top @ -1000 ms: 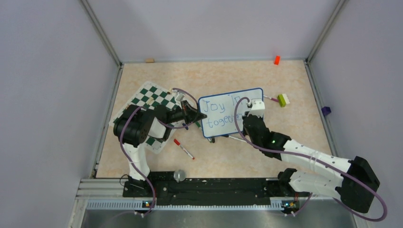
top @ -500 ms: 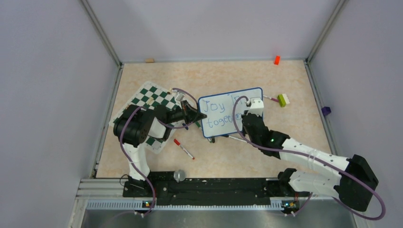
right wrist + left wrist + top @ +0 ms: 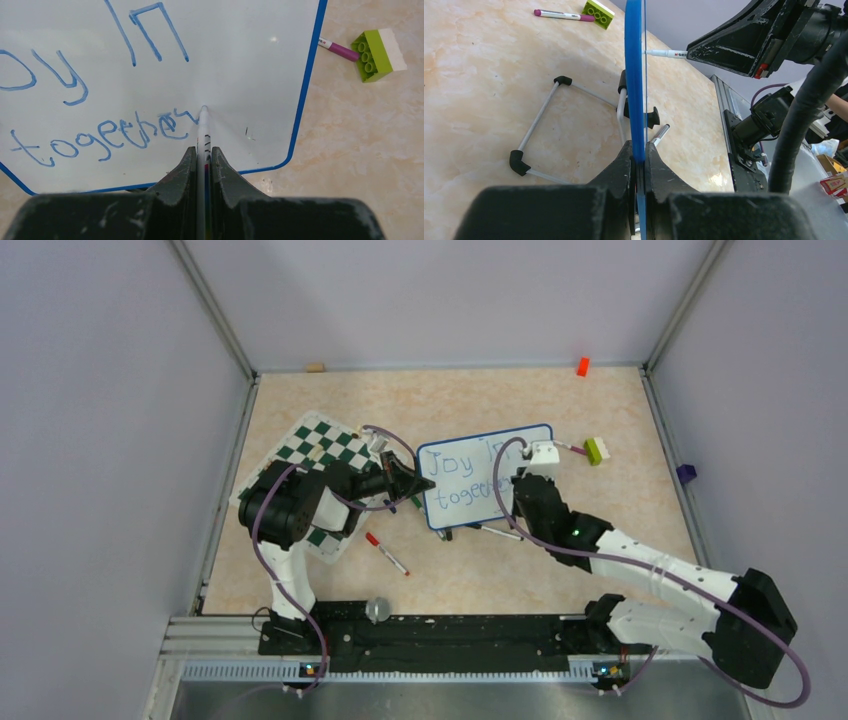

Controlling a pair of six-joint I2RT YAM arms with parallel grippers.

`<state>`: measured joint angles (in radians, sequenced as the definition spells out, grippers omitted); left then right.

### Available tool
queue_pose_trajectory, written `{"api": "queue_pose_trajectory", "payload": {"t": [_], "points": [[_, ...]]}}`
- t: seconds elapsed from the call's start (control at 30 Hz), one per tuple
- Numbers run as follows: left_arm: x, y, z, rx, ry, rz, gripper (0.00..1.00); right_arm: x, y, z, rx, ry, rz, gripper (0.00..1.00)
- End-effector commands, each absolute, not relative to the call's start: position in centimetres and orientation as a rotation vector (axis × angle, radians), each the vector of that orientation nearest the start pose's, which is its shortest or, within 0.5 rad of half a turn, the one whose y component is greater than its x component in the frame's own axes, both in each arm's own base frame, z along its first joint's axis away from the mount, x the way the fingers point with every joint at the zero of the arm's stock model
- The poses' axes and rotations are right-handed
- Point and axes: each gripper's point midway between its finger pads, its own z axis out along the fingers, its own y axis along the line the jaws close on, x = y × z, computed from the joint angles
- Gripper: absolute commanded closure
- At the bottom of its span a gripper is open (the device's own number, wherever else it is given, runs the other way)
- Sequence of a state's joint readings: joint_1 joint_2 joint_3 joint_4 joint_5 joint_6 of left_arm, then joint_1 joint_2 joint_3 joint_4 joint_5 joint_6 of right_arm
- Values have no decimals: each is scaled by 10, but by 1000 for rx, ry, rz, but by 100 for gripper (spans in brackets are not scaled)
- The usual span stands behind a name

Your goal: Write a sentence on the whiteboard

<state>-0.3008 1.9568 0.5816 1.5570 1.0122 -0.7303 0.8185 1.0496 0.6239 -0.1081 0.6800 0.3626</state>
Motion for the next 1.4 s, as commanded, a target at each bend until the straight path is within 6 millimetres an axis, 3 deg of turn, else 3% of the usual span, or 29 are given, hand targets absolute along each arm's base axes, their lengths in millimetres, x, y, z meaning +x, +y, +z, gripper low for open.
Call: {"api": "queue_pose_trajectory", "payload": {"t": [0.0,0.23,0.5,0.97,1.37], "points": [[305,-265,123,745,1453,-1411,100,290,159,184,-3,1900,113,100],[305,-265,123,743,1454,-1411,100,273,154,199,-9,1876,209,100],[305,-265,123,743,1456,-1411,100,271,143,186,-14,1903,147,100],[305,-265,122,743,1457,-1414,100,277,170,166,-89,1946,221,100],[305,-266,122,743,1459,-1416,100,284,173,160,-90,1954,192,100]]}}
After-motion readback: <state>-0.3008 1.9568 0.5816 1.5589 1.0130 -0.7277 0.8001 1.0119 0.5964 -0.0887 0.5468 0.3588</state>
